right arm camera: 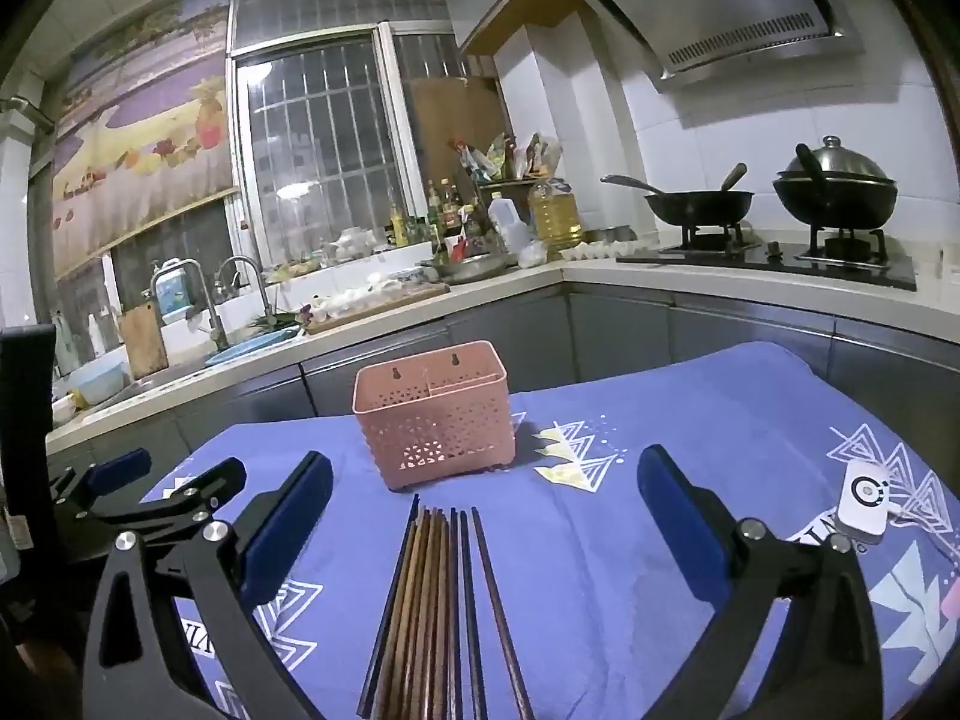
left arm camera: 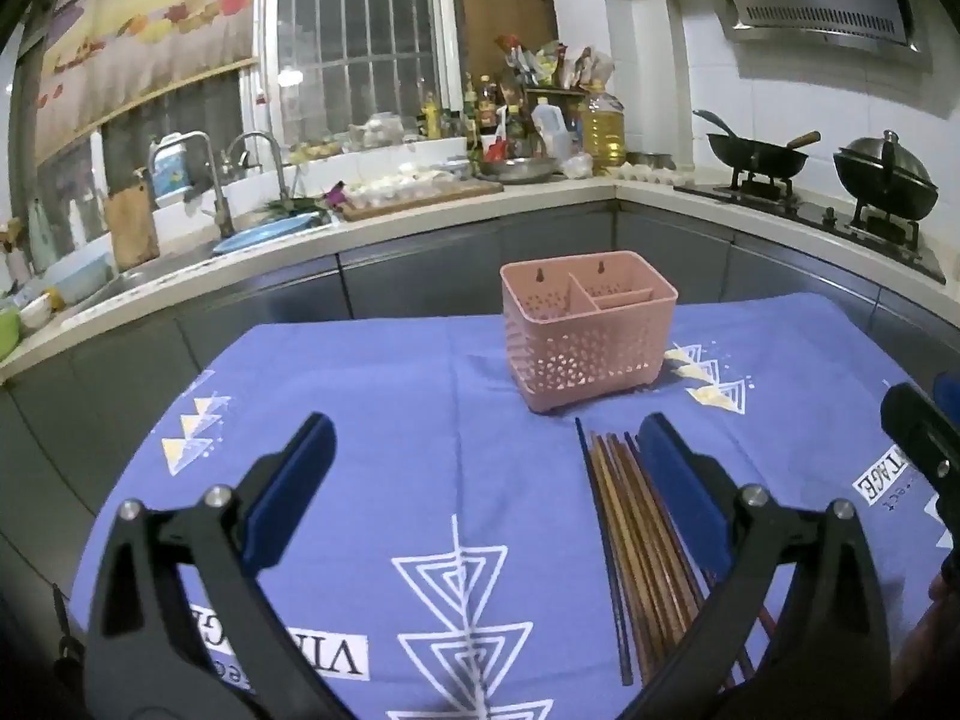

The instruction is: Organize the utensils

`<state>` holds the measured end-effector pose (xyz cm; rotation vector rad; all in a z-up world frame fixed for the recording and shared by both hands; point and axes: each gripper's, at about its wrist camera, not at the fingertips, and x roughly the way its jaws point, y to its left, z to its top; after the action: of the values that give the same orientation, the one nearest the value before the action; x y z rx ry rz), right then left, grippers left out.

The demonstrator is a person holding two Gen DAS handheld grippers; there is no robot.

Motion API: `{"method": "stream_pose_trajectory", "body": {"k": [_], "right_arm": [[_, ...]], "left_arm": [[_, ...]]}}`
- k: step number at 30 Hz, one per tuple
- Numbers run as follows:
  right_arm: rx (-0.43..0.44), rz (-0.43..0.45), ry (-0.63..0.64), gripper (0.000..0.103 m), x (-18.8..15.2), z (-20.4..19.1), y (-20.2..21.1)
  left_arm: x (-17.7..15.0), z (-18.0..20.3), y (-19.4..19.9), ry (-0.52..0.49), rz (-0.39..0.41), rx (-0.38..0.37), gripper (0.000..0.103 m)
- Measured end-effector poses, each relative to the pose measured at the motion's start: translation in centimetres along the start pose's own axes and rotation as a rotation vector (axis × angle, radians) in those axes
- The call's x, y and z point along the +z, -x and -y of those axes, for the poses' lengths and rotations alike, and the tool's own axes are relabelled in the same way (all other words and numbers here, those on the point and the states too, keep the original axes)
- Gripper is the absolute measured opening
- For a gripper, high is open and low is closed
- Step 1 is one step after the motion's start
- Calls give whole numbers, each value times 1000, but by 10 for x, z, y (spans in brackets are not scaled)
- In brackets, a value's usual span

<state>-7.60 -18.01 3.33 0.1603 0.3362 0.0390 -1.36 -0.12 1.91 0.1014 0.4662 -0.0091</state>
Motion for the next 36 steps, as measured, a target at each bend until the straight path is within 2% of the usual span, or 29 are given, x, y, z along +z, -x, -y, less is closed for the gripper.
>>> {"method": "stream_pose_trajectory", "body": {"k": [1, 5, 8, 27, 36], "right_arm": [[-1, -7, 3, 100, 5, -4, -4], [15, 15, -3, 100, -17, 8, 2], [20, 7, -6, 100, -21, 11, 0], [22, -31, -9, 100, -30, 15, -12], [23, -62, -8, 100, -35, 15, -20]], "left_arm": [[0, -1, -1, 1, -1, -2, 97], [-1, 1, -3, 3, -2, 4, 97], [-4, 1, -3, -2, -7, 9, 97], [-14, 0, -17, 2, -21, 42, 97], [-19, -5, -30, 15, -92, 18, 97]]}}
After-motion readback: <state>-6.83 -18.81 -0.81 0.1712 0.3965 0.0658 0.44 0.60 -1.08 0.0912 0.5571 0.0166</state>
